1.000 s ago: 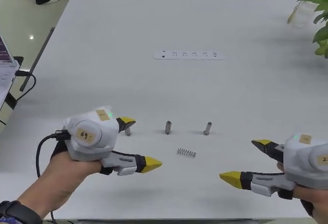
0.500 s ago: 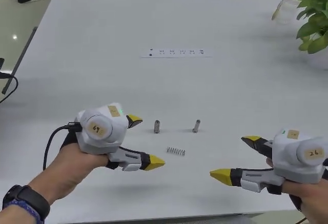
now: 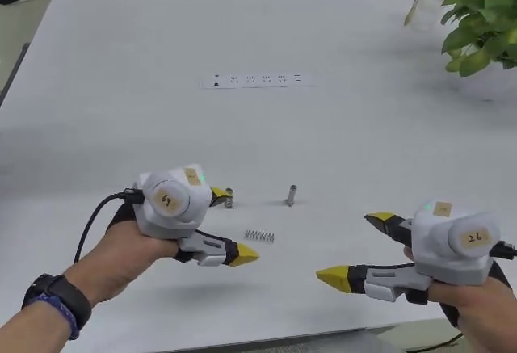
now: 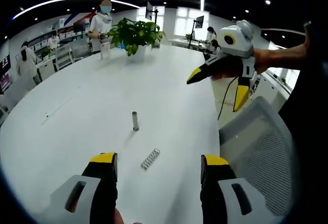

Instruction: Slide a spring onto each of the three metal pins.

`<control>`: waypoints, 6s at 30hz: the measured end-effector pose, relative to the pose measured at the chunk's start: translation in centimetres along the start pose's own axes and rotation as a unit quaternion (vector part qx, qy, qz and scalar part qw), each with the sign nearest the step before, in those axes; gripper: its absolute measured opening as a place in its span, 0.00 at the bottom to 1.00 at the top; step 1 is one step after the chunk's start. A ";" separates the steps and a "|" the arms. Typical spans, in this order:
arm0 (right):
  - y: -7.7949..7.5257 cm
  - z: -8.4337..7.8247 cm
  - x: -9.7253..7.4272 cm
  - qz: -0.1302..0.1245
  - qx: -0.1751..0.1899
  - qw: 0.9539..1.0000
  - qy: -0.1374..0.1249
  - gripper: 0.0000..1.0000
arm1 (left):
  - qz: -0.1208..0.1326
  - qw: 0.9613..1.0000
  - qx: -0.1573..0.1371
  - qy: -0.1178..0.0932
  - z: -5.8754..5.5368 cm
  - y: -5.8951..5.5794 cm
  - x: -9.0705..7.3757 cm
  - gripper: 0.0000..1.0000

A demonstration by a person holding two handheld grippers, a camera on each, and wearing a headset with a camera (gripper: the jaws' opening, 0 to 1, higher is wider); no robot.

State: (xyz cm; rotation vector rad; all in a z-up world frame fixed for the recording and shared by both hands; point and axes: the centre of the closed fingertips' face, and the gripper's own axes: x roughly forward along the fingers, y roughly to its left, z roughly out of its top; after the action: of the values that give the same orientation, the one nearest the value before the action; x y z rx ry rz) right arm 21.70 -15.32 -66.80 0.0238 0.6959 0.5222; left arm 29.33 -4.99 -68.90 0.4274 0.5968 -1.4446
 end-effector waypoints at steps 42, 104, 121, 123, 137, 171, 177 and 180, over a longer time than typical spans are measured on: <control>-0.5 -0.9 -0.8 -0.006 0.018 1.000 0.003 0.79 | -0.014 0.995 0.006 0.096 -6.3 1.2 8.1 0.15; 4.6 0.9 3.1 0.102 -0.029 0.994 0.015 0.69 | 0.026 0.999 0.006 0.036 -5.3 -1.6 -3.3 0.02; 6.6 2.5 4.6 0.149 -0.071 0.986 0.016 0.61 | 0.022 0.999 0.035 0.014 -2.8 -2.8 -4.5 0.02; 7.1 2.7 4.7 0.155 -0.075 0.985 0.014 0.59 | 0.022 0.999 0.038 0.012 -2.6 -3.0 -4.7 0.02; 9.6 3.6 5.9 0.203 -0.101 0.974 0.012 0.44 | 0.010 0.998 0.067 -0.002 -0.4 -4.4 -5.0 0.02; 10.7 4.1 5.2 0.246 -0.081 0.966 -0.001 0.10 | -0.021 0.992 0.124 0.014 0.4 -6.5 -3.7 0.02; 11.0 4.6 5.0 0.249 -0.088 0.964 0.002 0.09 | -0.020 0.991 0.131 0.017 0.5 -6.5 -3.2 0.02; 10.9 5.0 5.0 0.243 -0.102 0.964 0.009 0.09 | -0.019 0.991 0.131 0.016 0.7 -6.4 -2.8 0.02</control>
State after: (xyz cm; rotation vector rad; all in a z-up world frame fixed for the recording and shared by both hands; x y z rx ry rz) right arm 23.05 -2.71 -63.91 -0.0040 0.6499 1.0665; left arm 23.00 -3.81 -66.17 0.6485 0.4427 -1.5611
